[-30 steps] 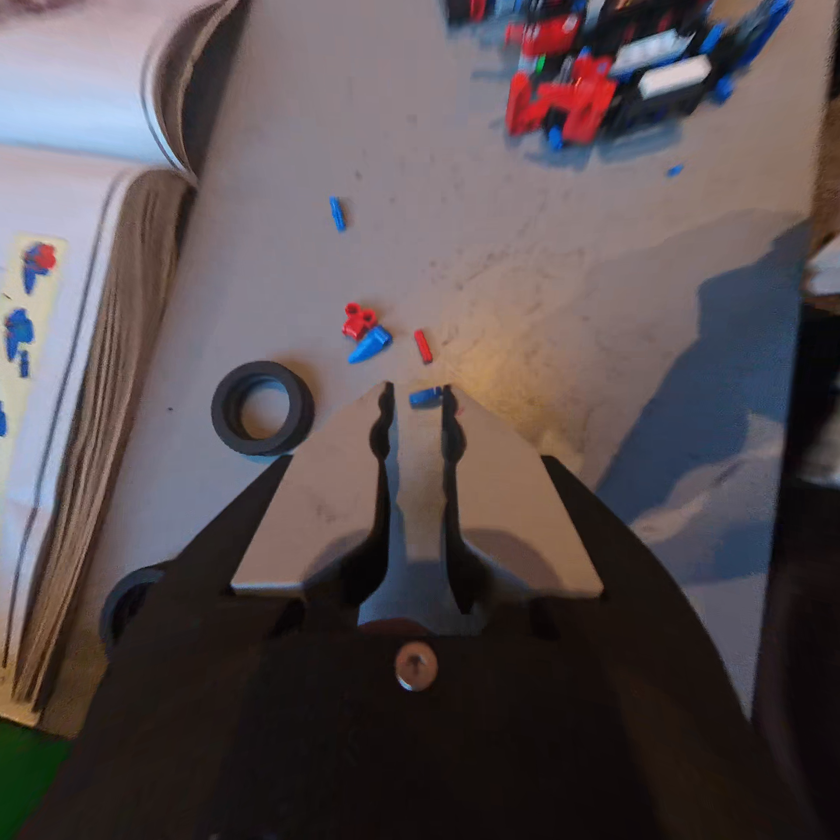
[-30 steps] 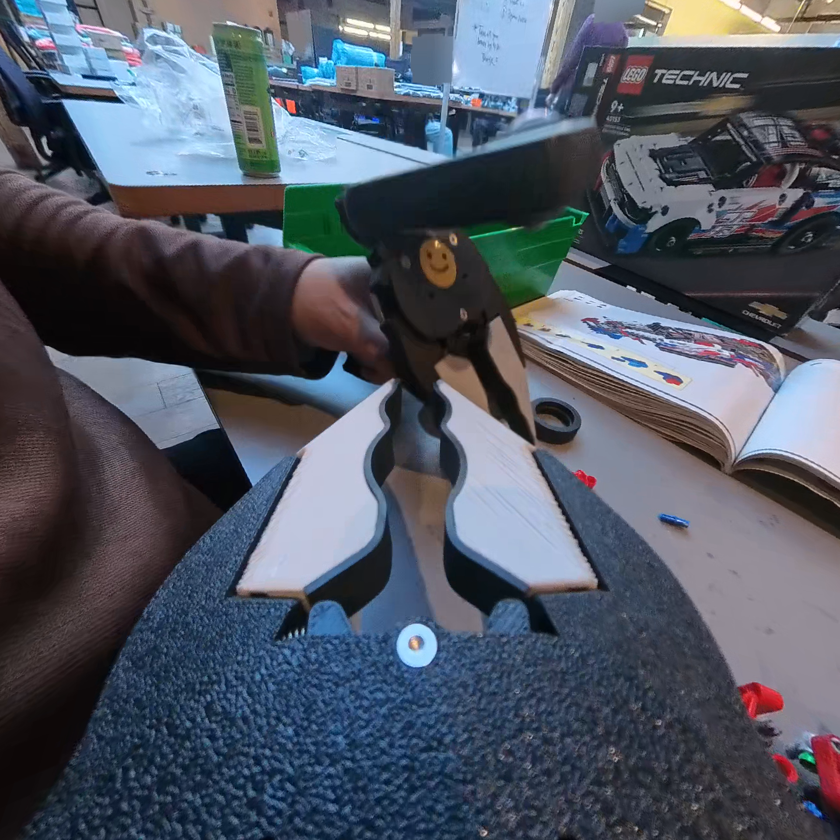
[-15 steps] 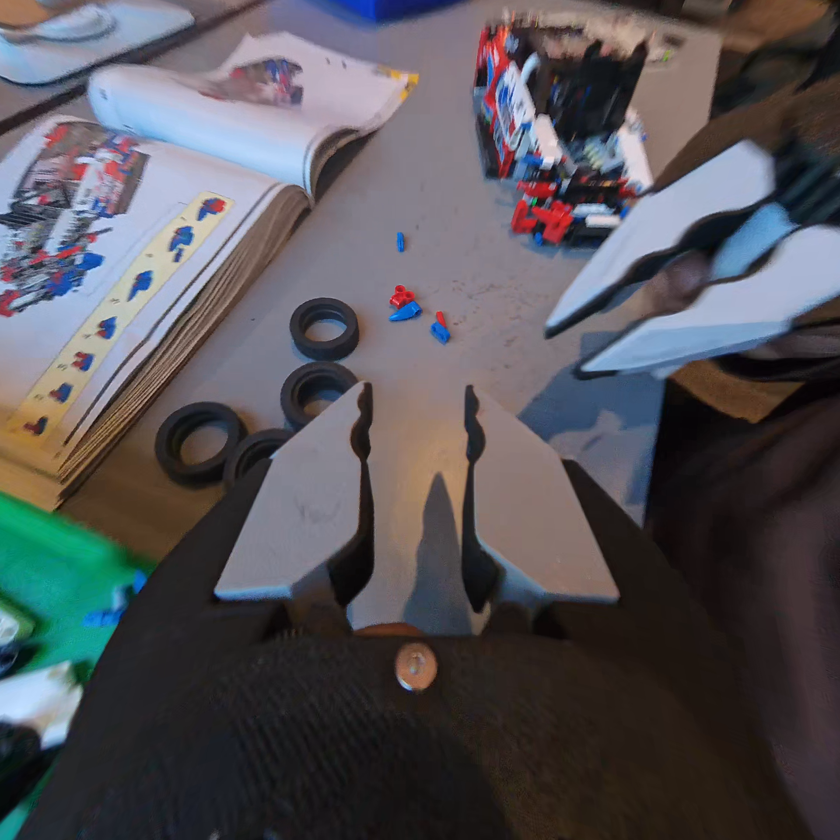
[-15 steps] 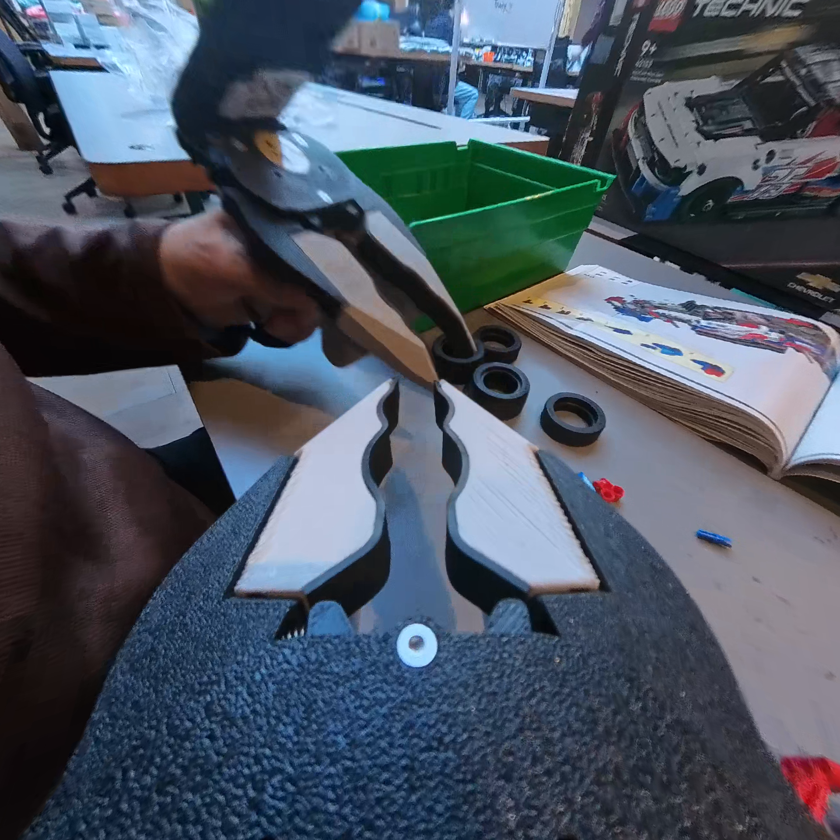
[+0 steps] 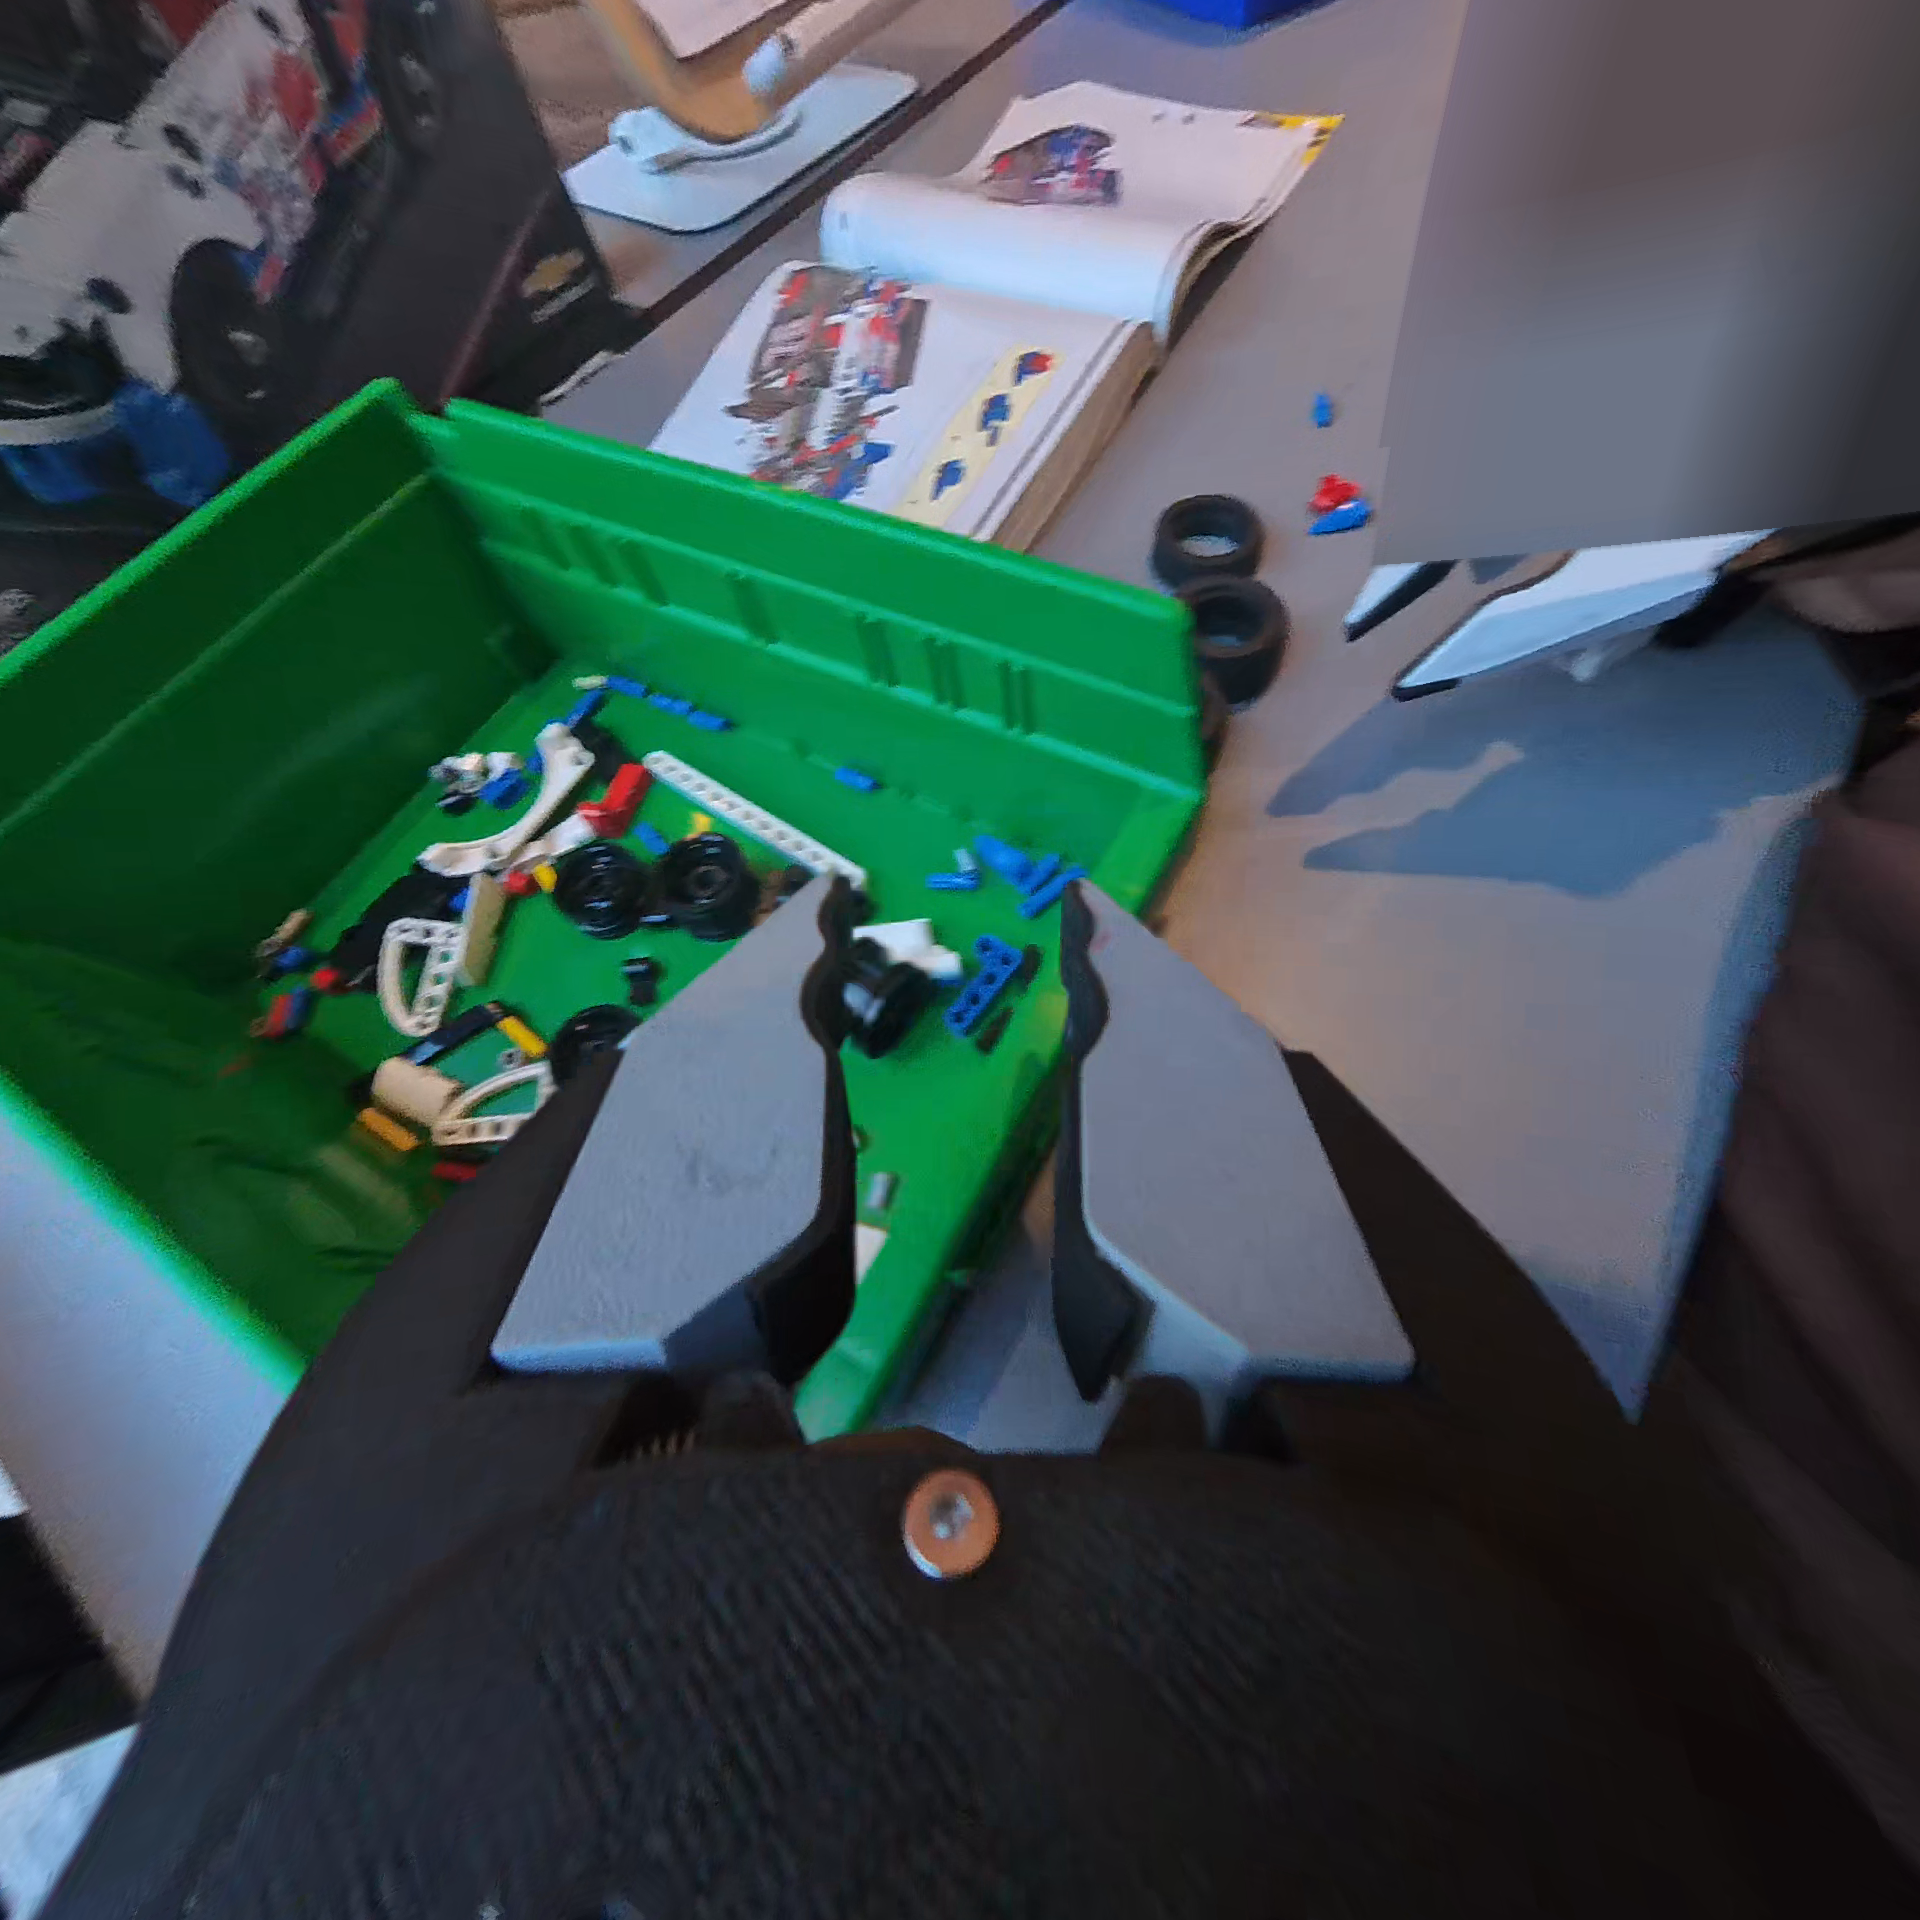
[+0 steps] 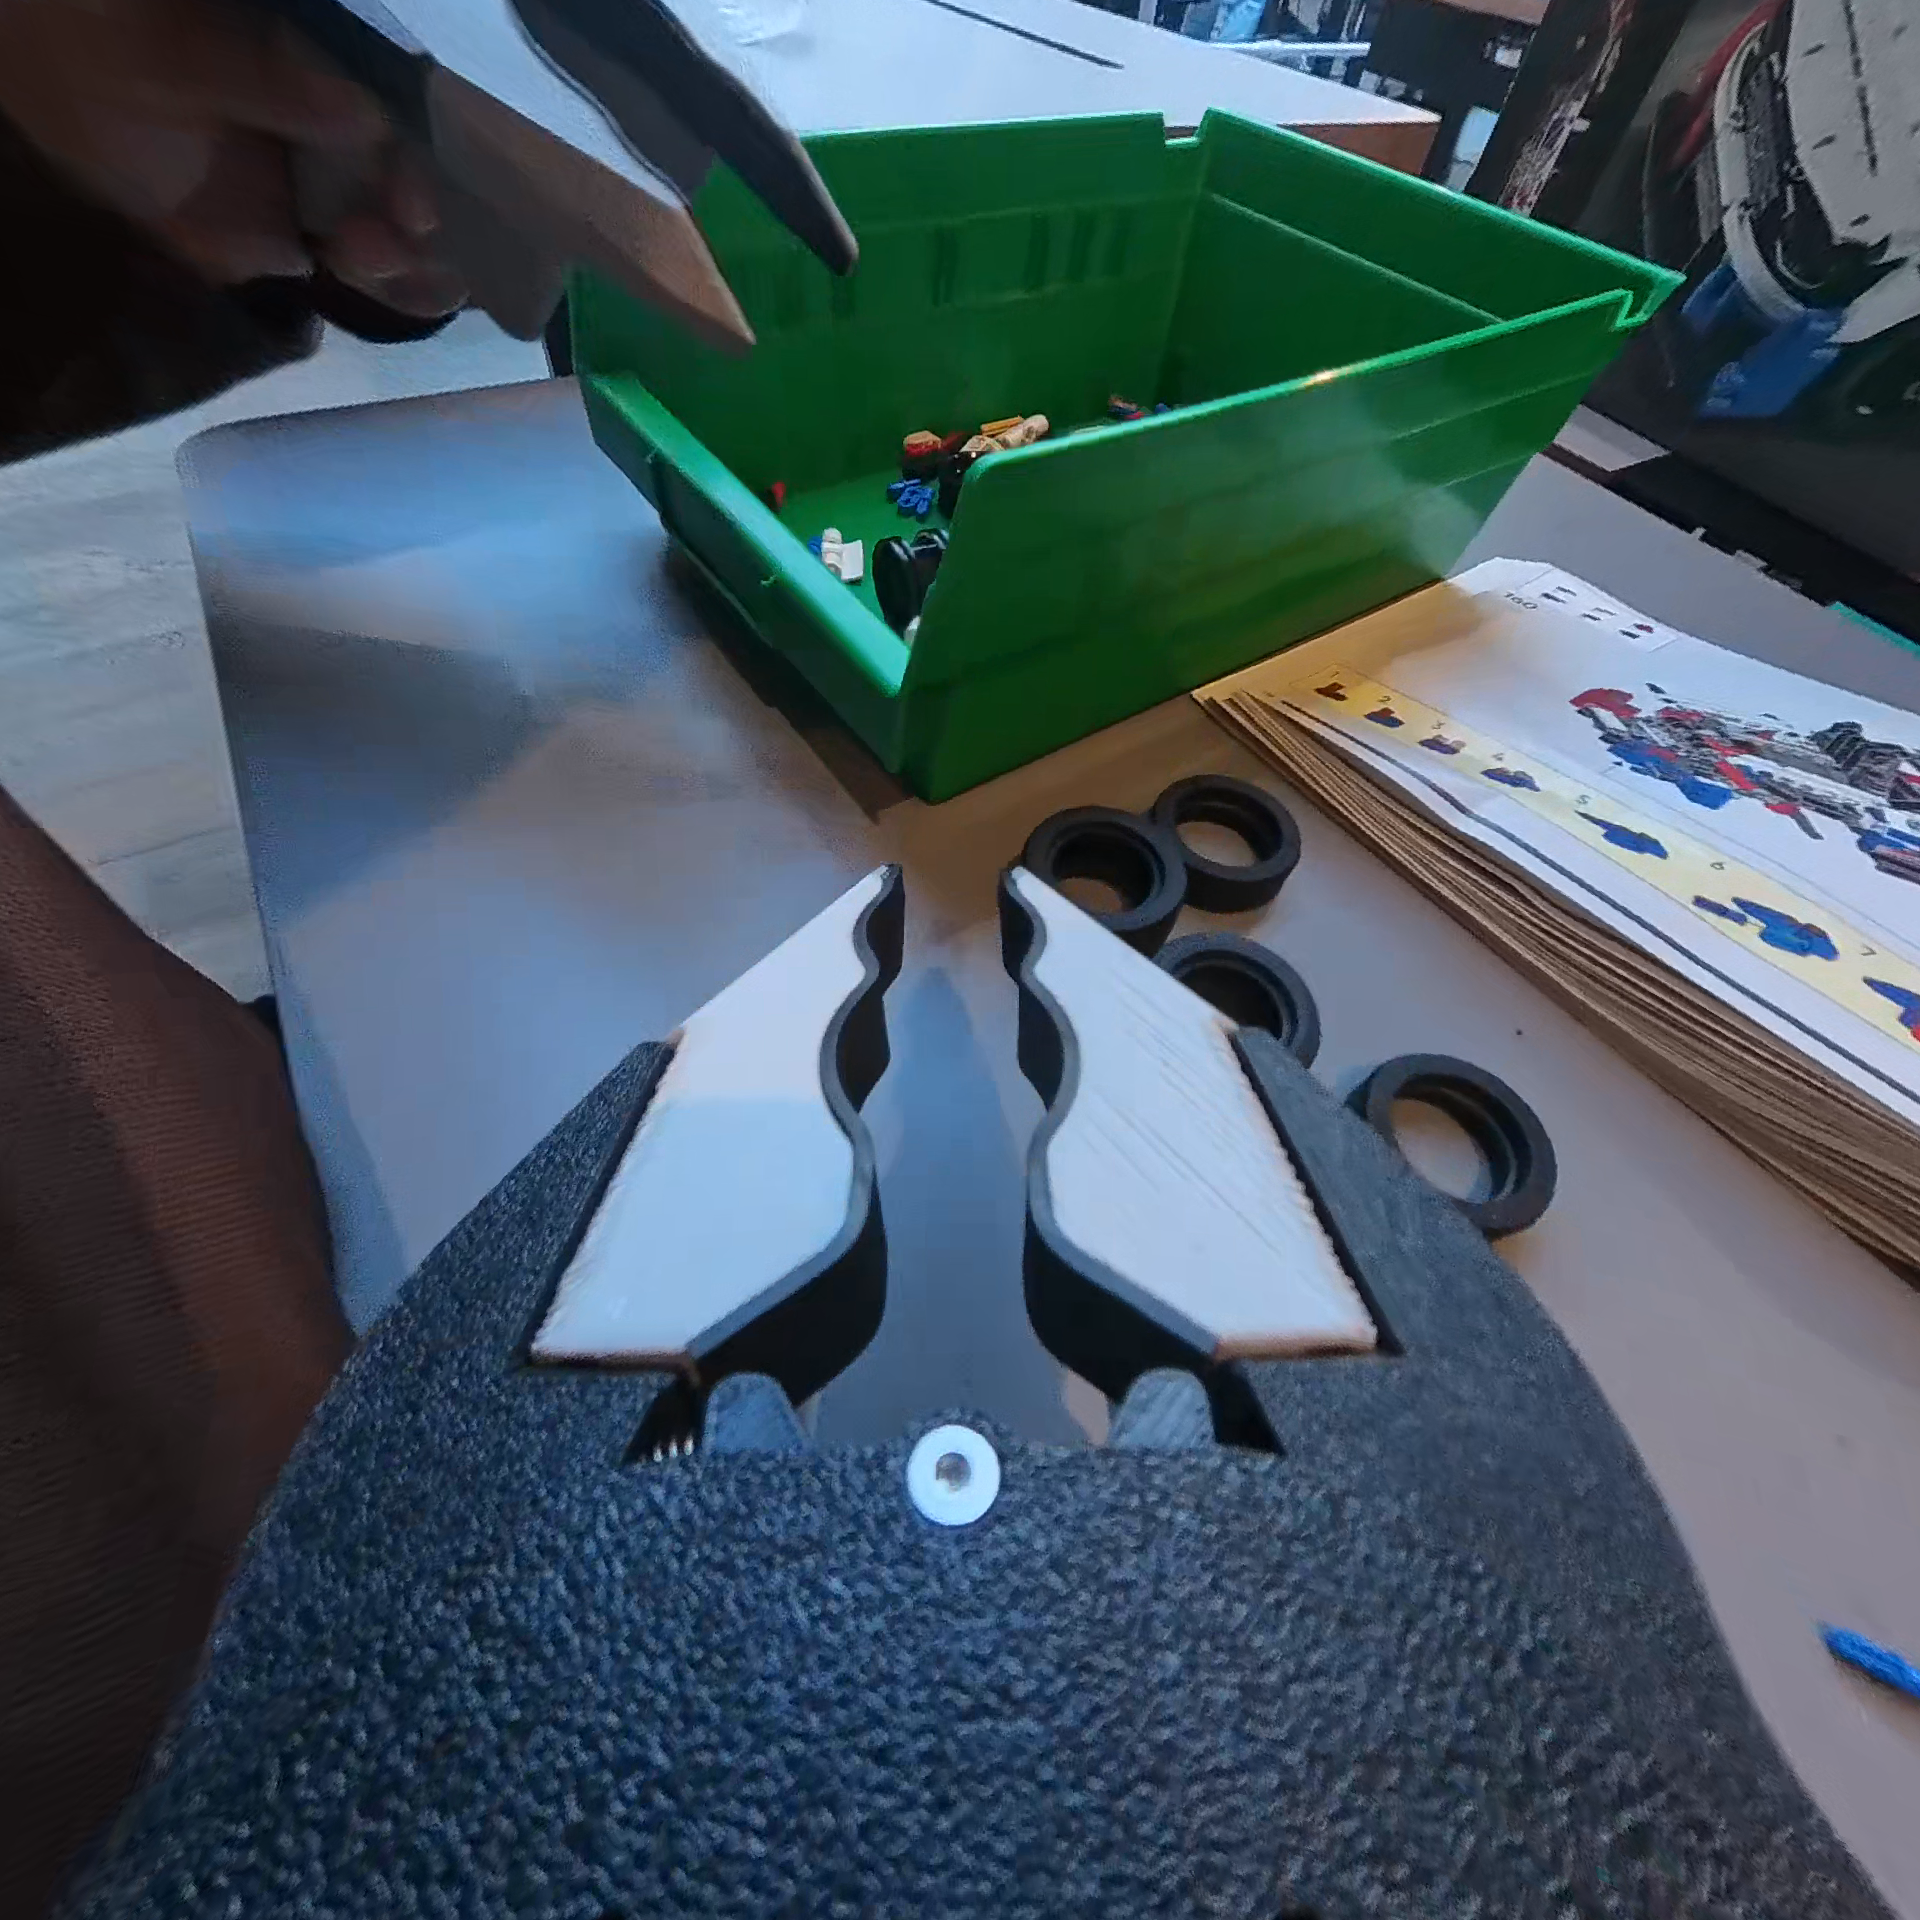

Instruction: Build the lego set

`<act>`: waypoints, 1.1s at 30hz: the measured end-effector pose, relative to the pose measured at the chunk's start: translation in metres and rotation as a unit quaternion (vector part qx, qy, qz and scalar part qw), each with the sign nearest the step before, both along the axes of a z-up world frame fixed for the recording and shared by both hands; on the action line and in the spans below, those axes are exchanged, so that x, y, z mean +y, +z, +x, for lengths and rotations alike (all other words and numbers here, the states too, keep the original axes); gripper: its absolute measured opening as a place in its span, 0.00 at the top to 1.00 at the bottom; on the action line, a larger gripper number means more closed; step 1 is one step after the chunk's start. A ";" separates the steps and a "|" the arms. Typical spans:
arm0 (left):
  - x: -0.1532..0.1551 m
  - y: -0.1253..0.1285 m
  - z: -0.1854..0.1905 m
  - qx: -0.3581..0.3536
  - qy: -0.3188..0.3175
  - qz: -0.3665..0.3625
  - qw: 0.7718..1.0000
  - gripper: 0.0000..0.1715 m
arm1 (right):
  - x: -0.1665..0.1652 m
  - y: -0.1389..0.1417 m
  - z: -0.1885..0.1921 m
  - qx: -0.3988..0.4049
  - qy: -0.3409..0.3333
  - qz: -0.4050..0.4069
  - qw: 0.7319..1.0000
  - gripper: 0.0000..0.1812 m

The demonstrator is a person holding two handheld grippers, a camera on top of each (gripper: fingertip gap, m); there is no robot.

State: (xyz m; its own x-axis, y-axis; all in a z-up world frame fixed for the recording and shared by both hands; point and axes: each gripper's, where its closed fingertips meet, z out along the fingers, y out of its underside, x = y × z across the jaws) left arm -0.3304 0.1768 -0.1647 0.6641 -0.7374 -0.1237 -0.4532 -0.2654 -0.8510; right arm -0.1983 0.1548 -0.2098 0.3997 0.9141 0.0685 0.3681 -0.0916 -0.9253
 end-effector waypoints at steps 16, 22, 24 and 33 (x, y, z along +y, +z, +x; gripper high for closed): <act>0.070 0.018 -0.102 0.164 0.157 -0.052 0.972 0.90 | 0.010 0.007 -0.006 0.040 0.012 -0.029 0.999 0.90; 0.072 -0.011 -0.101 0.212 0.142 -0.090 0.963 0.91 | 0.008 0.009 -0.005 0.046 0.015 -0.025 0.999 0.90; 0.068 -0.019 -0.097 0.214 0.130 -0.111 0.962 0.91 | 0.009 0.010 -0.005 0.048 0.014 -0.026 0.998 0.90; 0.055 -0.037 -0.066 0.286 0.031 -0.216 0.933 0.87 | 0.006 0.012 -0.006 0.050 0.020 -0.016 0.998 0.90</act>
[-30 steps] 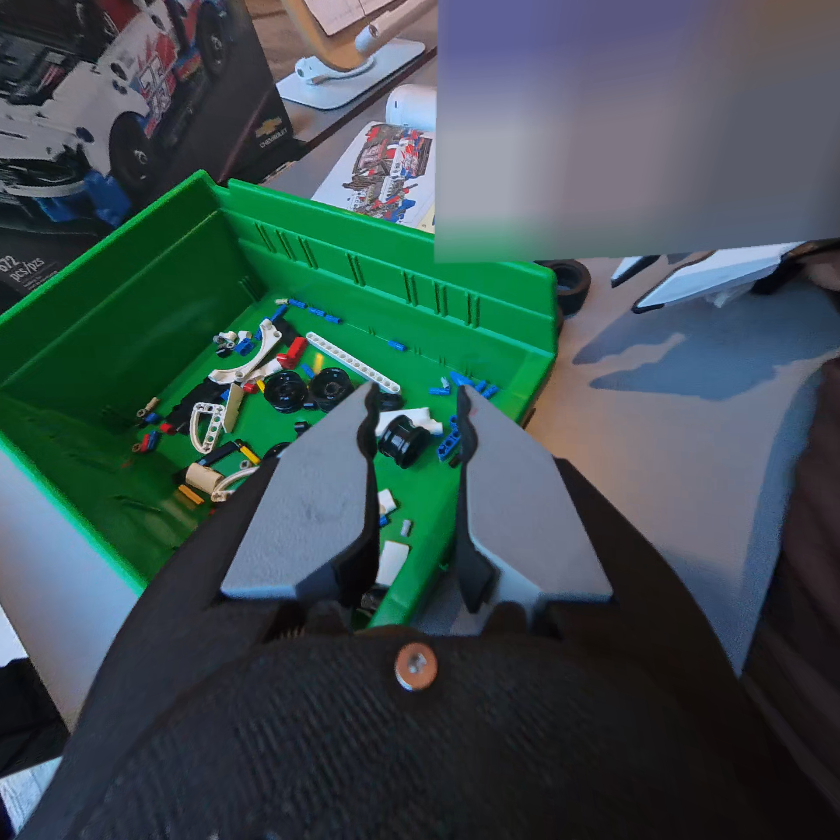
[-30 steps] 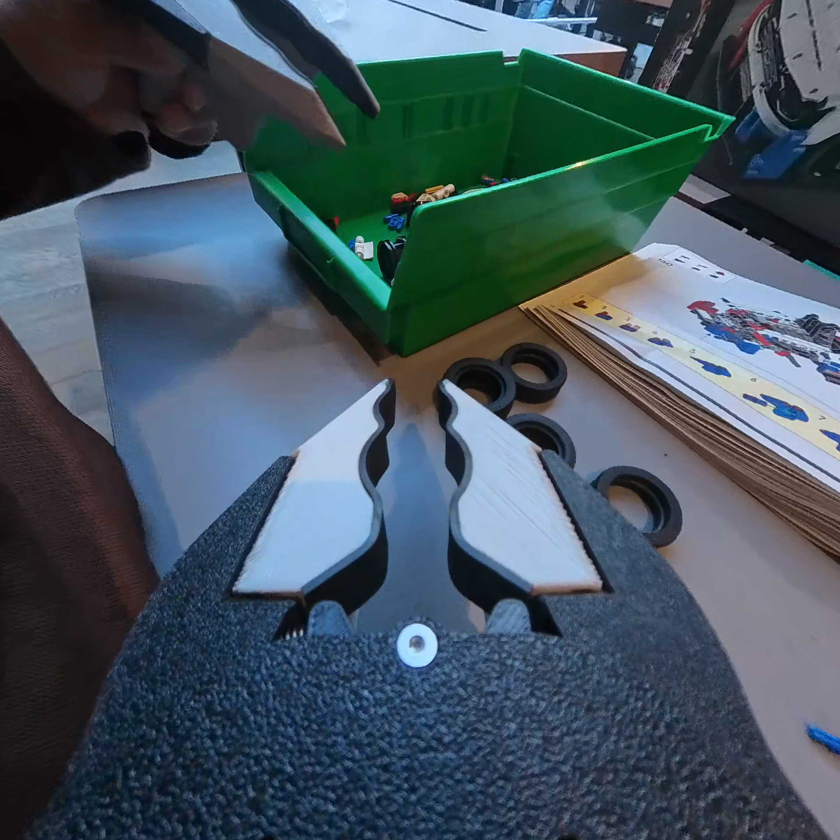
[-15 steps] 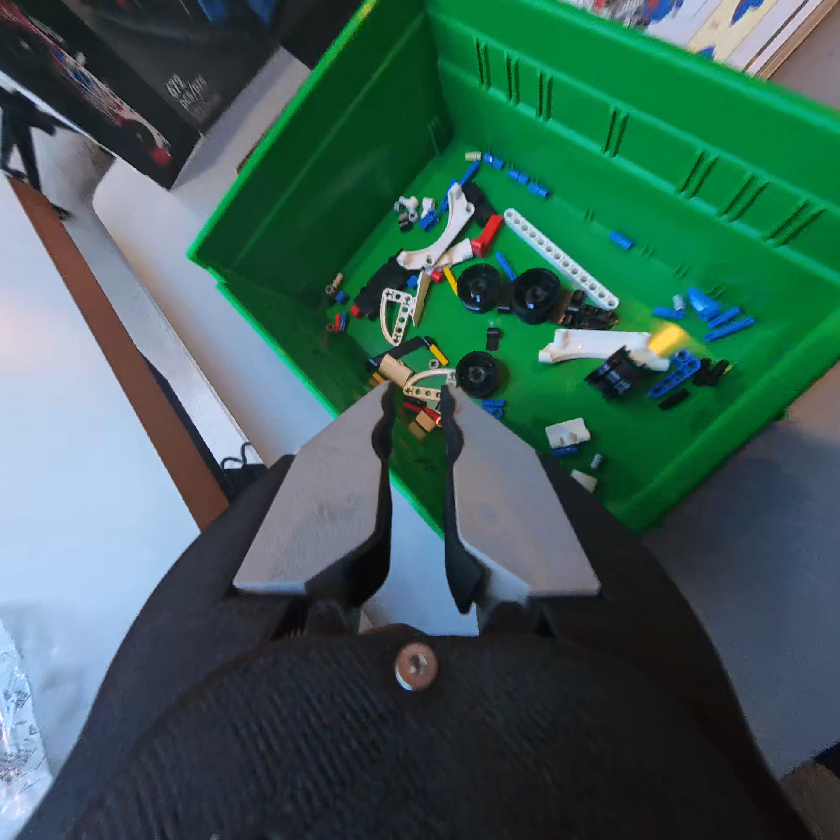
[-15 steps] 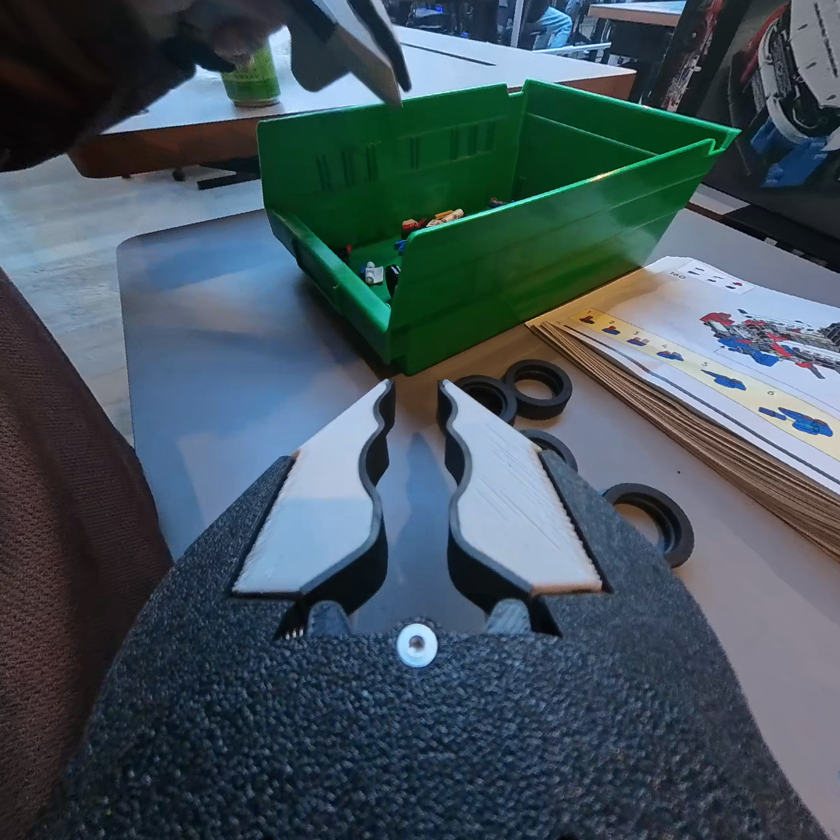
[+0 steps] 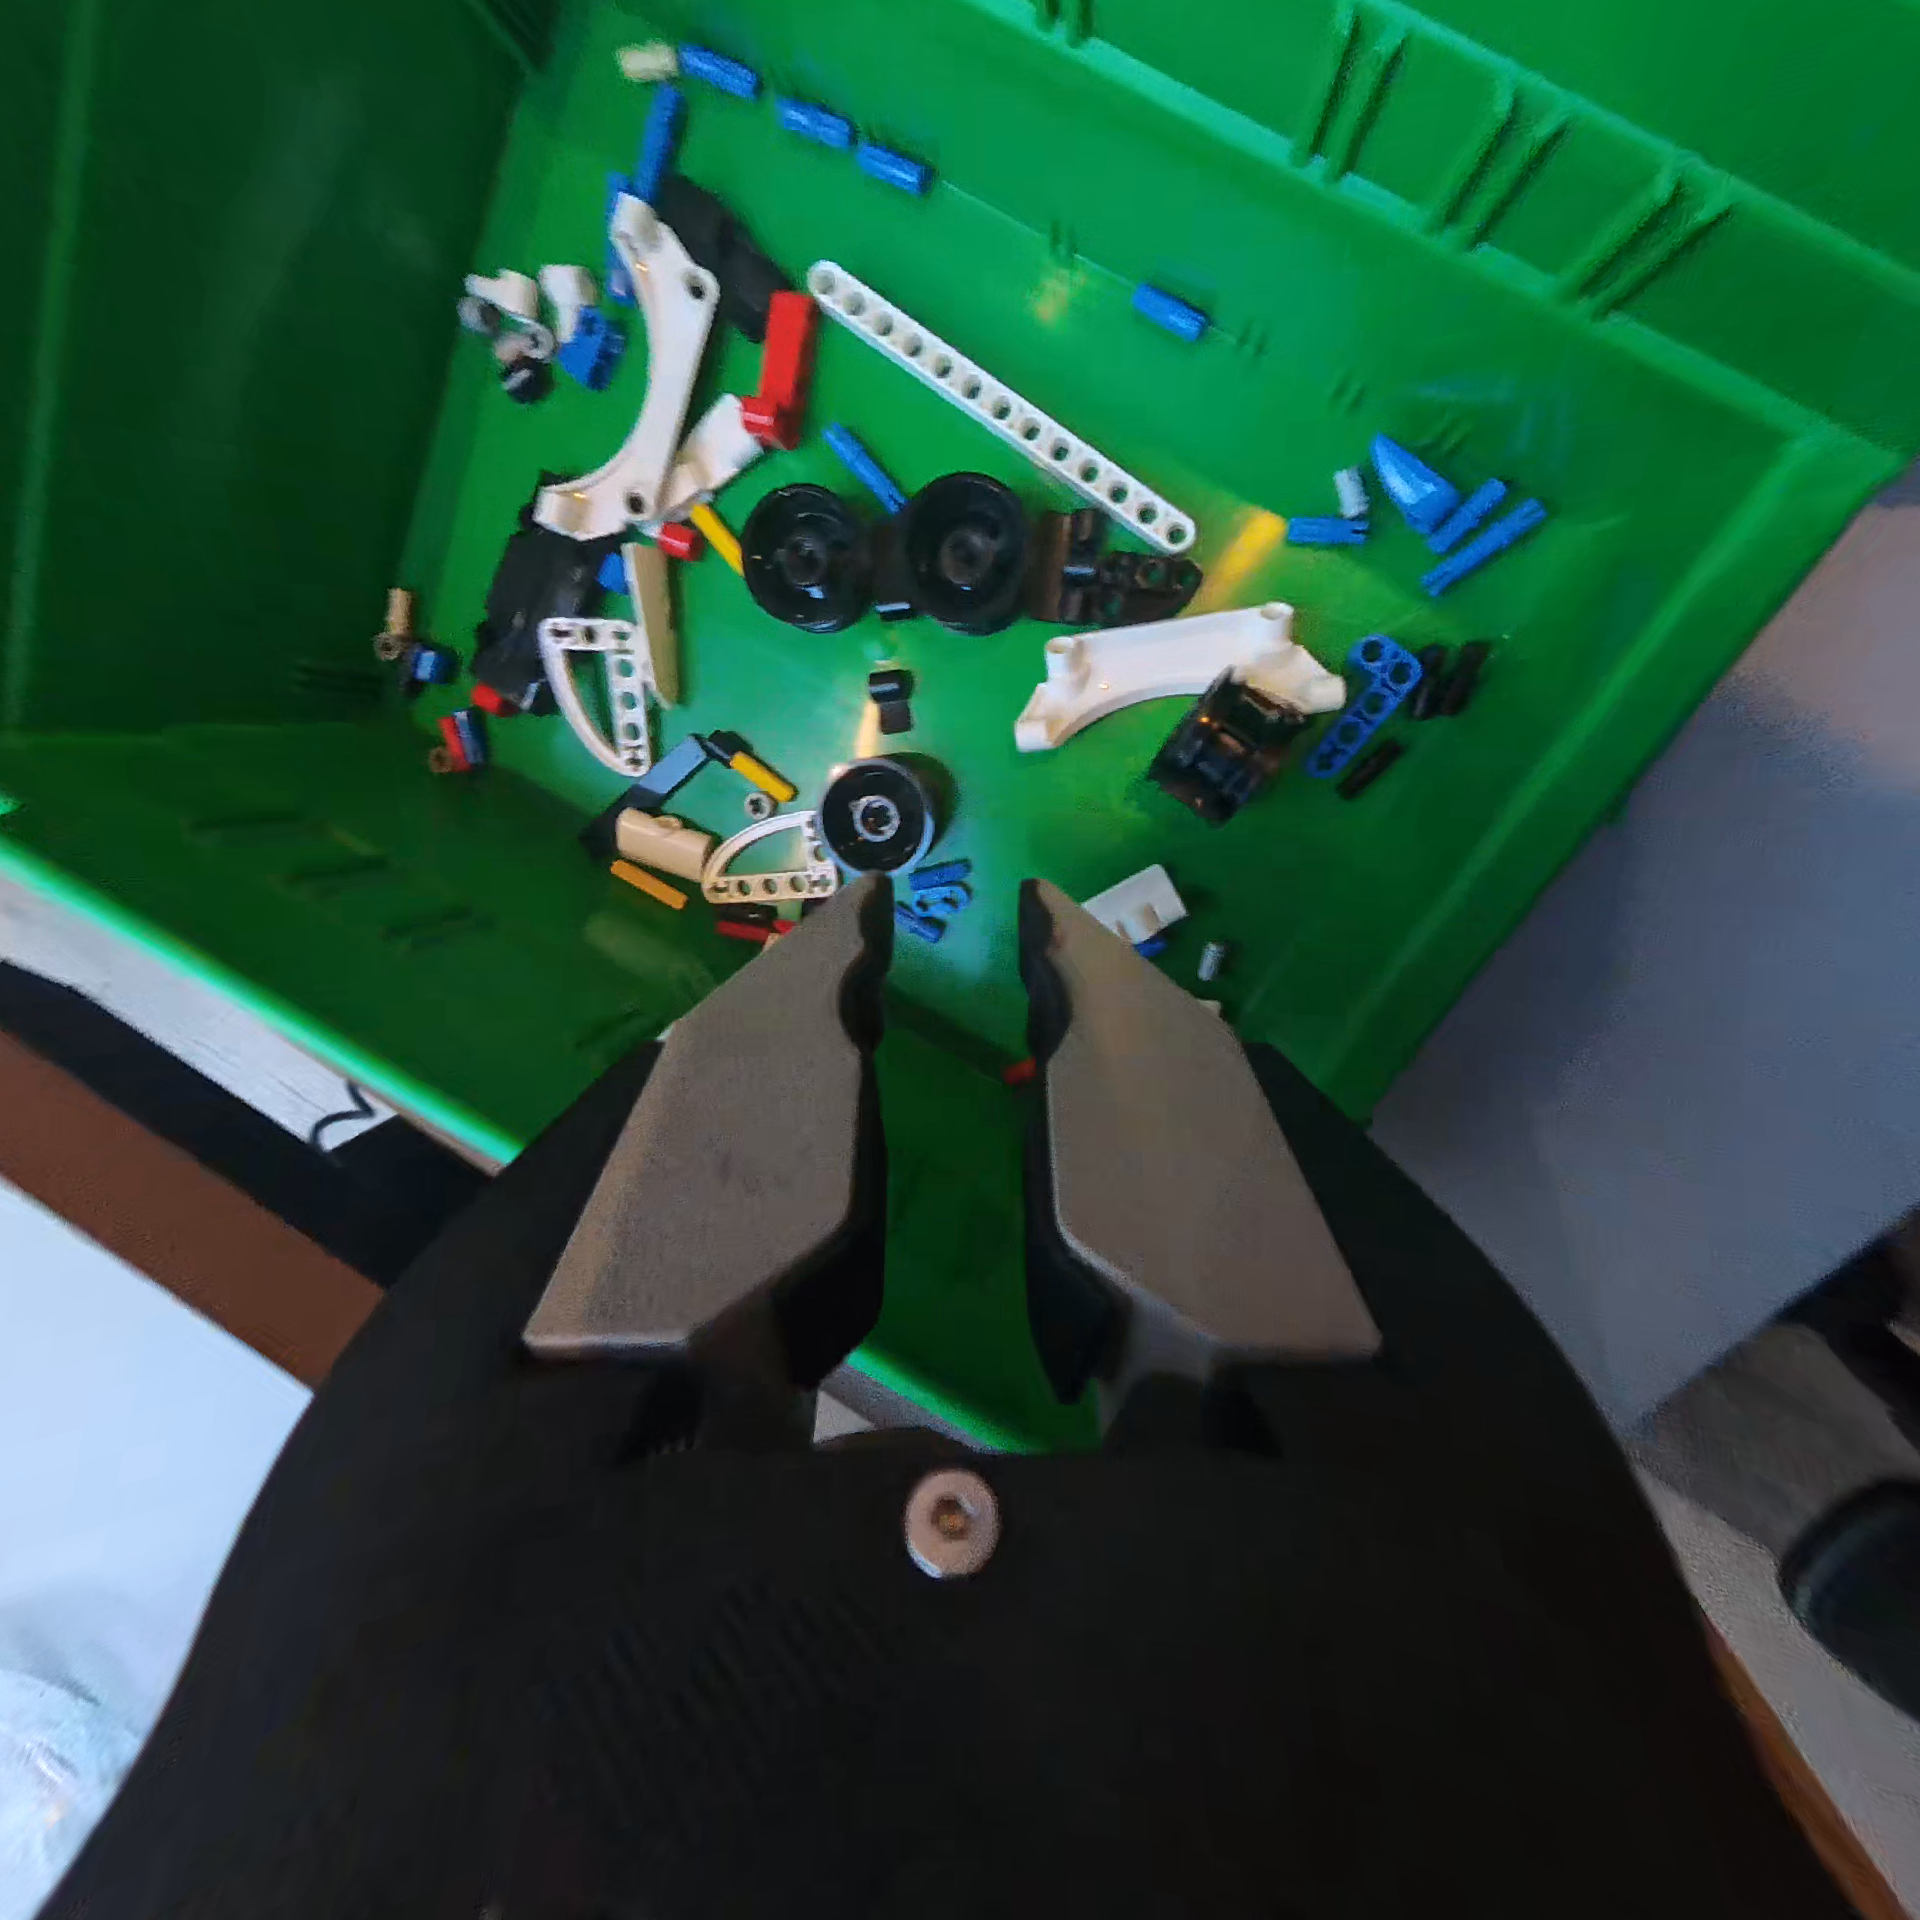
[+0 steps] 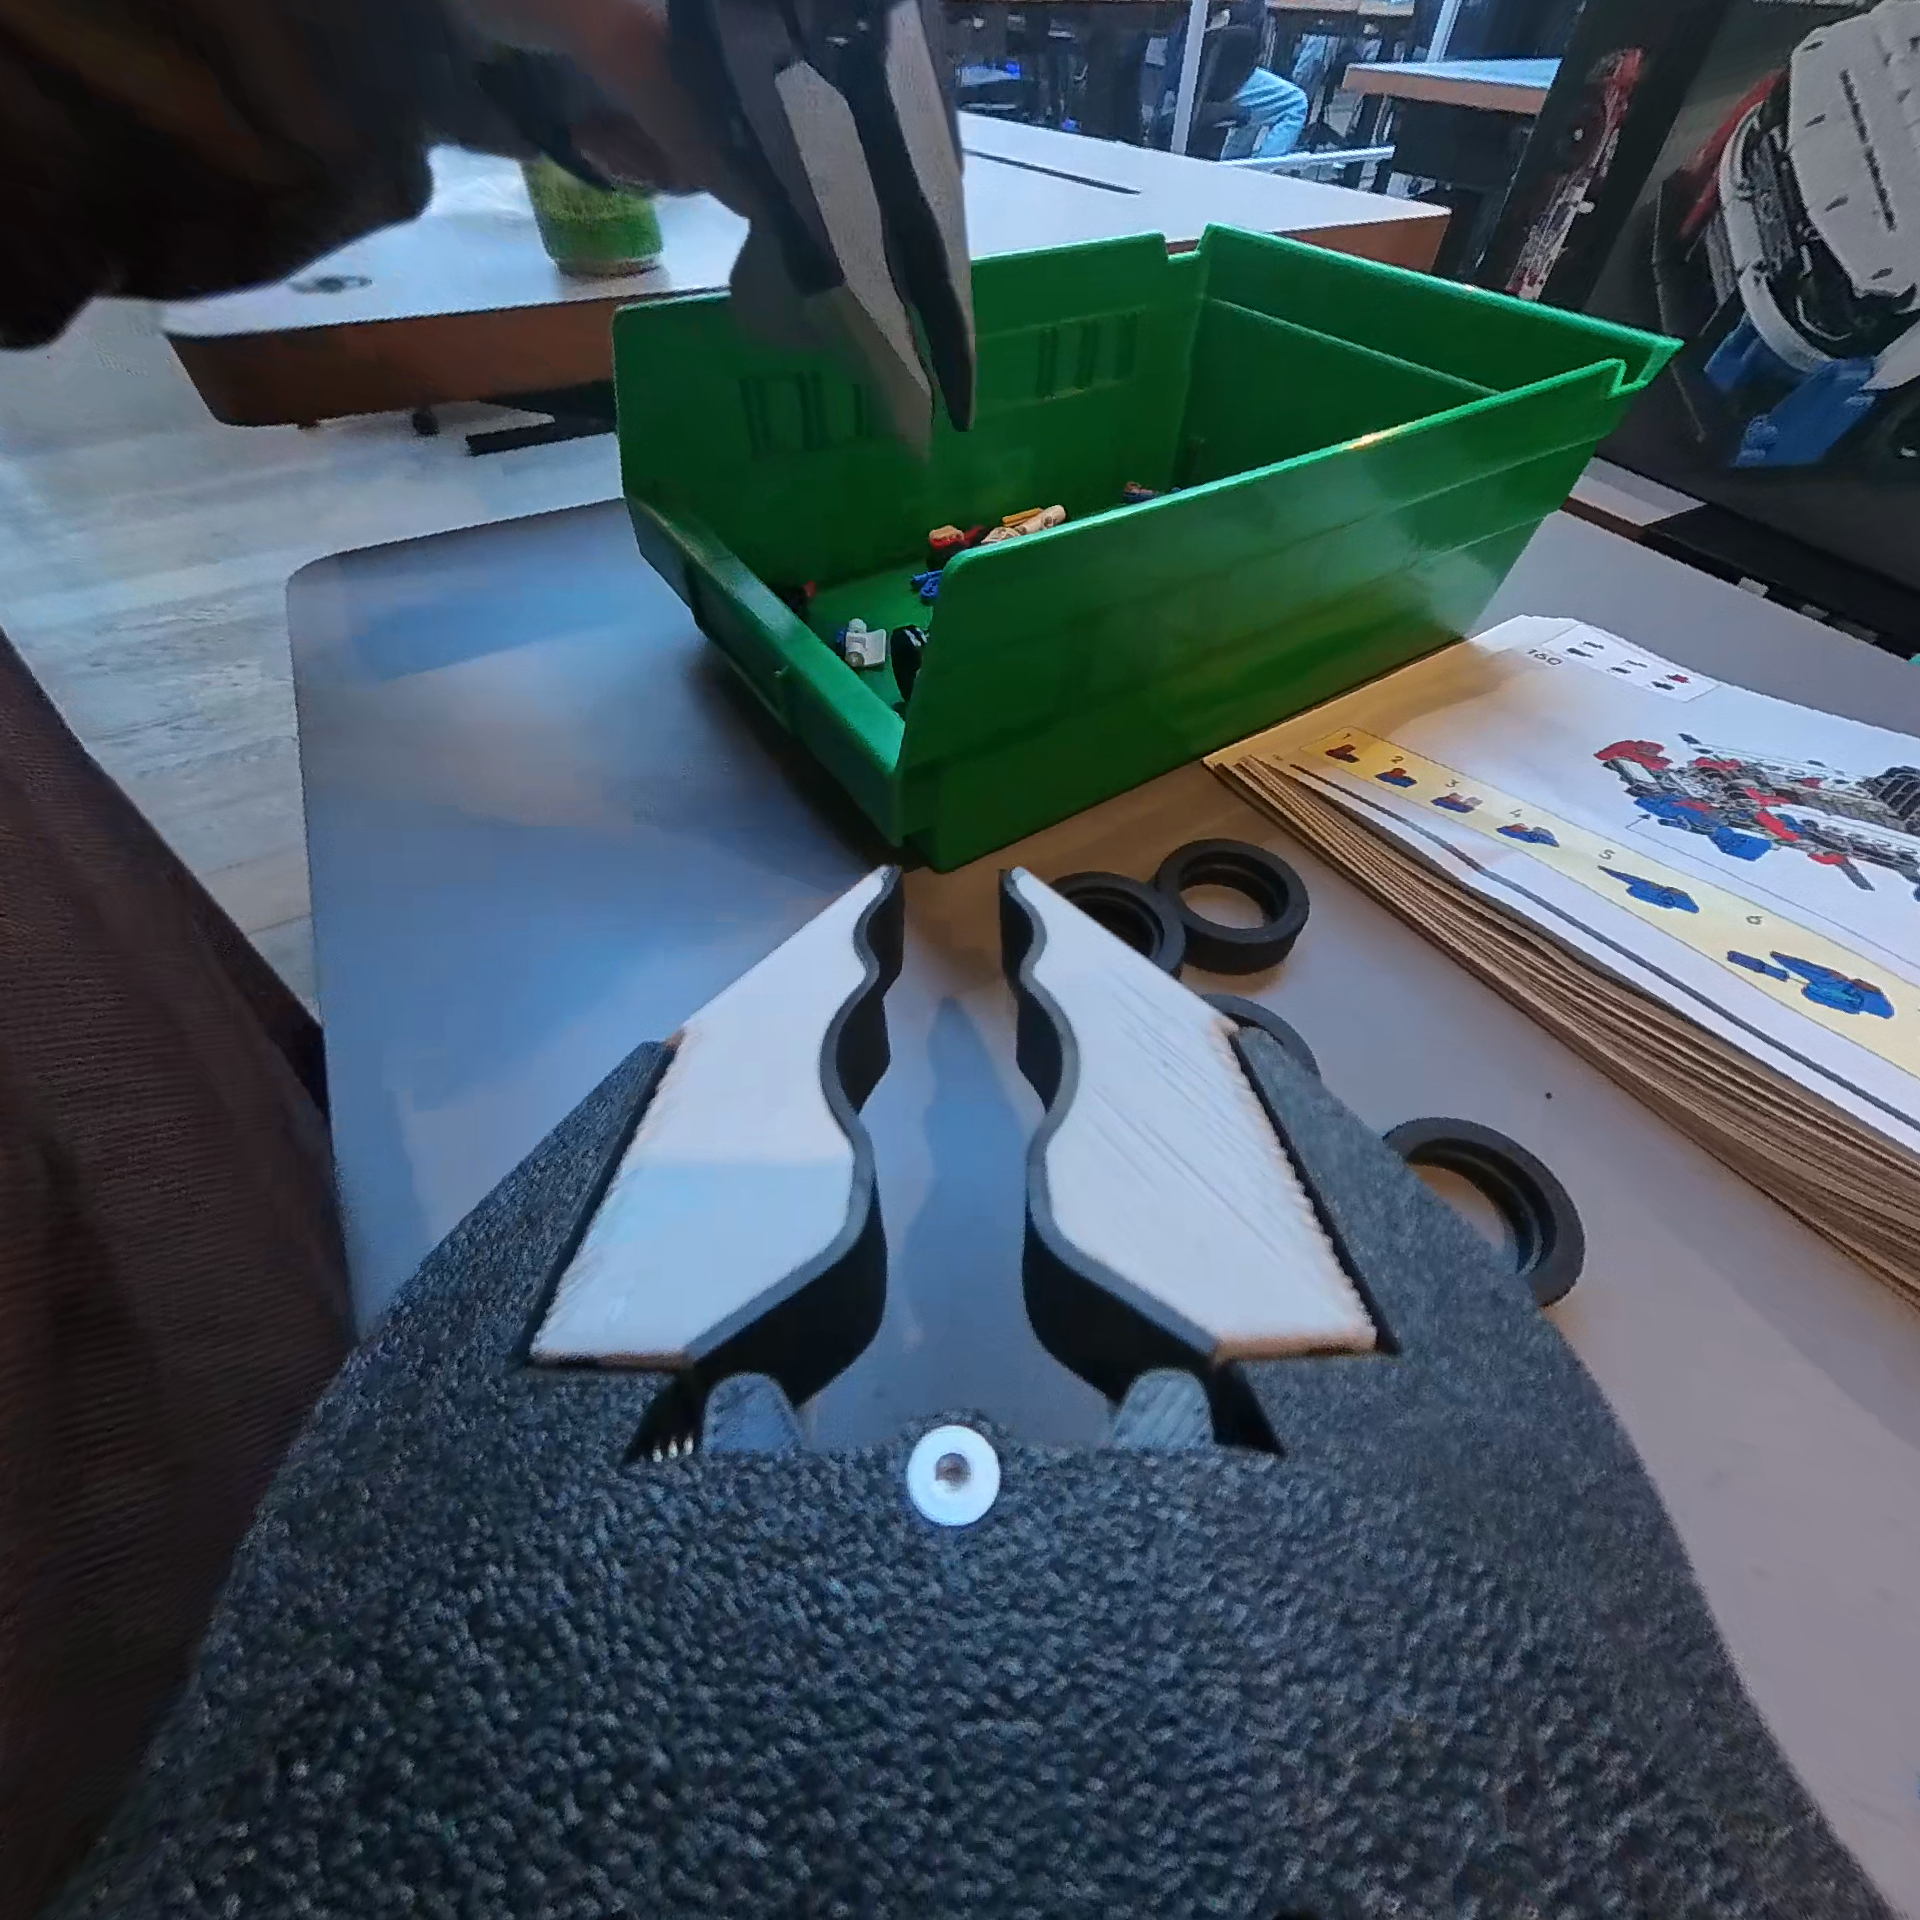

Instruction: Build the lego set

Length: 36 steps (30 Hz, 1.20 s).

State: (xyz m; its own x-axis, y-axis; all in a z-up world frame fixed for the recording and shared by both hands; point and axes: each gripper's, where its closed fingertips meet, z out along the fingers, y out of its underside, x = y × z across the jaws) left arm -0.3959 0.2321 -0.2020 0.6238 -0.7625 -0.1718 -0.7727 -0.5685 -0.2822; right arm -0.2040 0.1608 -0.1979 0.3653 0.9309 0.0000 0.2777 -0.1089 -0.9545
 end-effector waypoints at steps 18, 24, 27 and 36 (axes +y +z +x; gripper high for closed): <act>-0.004 -0.062 -0.022 0.172 0.005 -0.209 0.963 0.90 | -0.015 0.019 0.008 0.062 0.035 0.023 0.997 0.91; -0.006 -0.062 -0.019 0.183 -0.008 -0.208 0.961 0.94 | -0.015 0.021 0.011 0.072 0.035 0.012 0.997 0.91; -0.004 -0.054 -0.020 0.173 -0.012 -0.187 0.967 0.94 | -0.015 0.021 0.011 0.071 0.035 0.012 0.997 0.91; -0.004 0.007 0.020 0.082 -0.099 0.035 0.991 1.00 | -0.017 0.017 0.008 0.052 0.035 0.025 0.998 0.91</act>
